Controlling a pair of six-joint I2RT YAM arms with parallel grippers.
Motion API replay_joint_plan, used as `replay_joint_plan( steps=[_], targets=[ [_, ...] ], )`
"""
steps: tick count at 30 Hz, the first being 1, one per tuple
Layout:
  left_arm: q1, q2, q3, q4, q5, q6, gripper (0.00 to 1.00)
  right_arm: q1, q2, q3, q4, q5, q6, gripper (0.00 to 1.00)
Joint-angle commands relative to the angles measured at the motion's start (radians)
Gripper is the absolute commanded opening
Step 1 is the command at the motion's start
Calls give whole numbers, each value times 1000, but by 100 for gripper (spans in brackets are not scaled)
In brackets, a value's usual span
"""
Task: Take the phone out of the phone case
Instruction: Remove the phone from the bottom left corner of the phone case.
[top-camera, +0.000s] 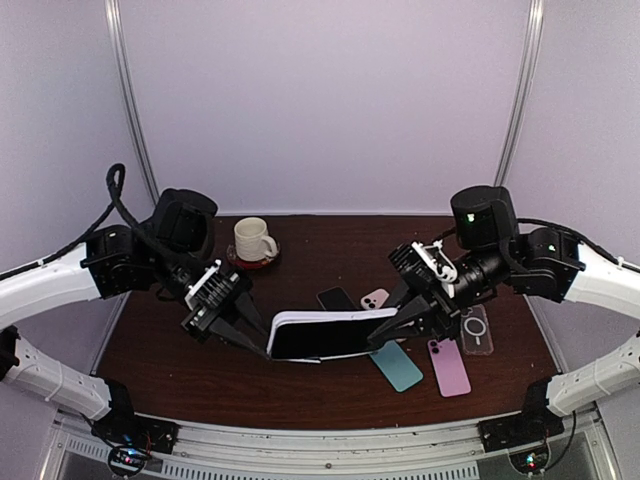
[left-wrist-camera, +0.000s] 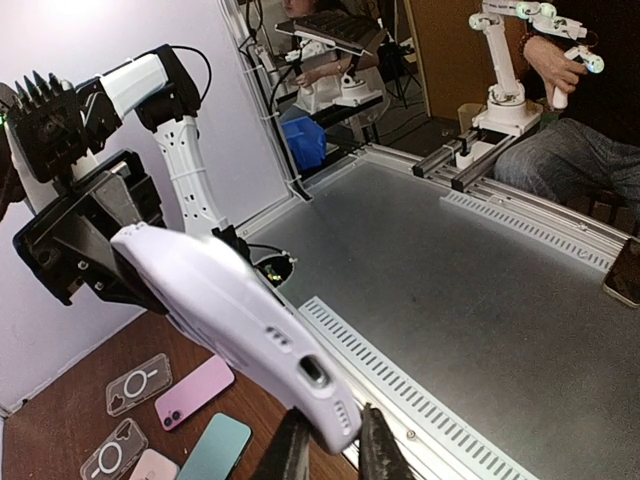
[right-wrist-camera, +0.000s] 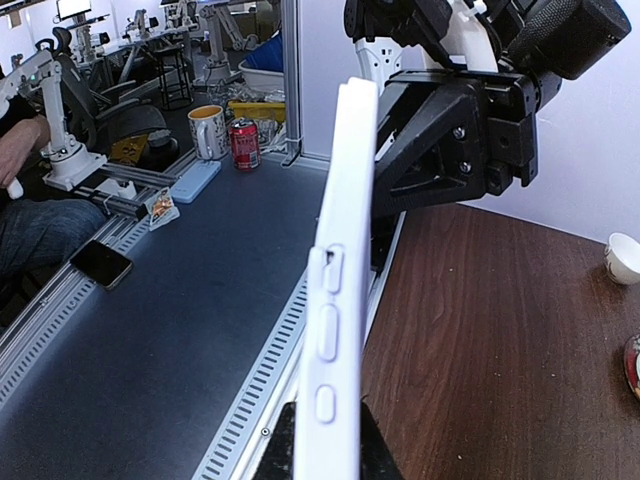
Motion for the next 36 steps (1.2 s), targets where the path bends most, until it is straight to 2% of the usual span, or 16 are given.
replay_joint_plan(
  steps=[1, 15, 19, 29, 36],
  targets=[
    [6, 5, -12, 36, -32, 48, 10, 45, -37, -5, 40, -118, 6, 0],
    [6, 17, -13, 36, -40, 78, 6, 80, -37, -42, 111, -94, 32, 0],
    [6, 24, -18, 78, -50, 47, 6, 86, -61, -64, 136, -29, 25, 0],
    [6, 34, -19, 259, -220, -153, 28, 85, -155, -140, 201, 148, -2, 0],
    [5, 70, -9, 372, -399, -277, 30, 91, -180, -168, 243, 256, -25, 0]
  ],
)
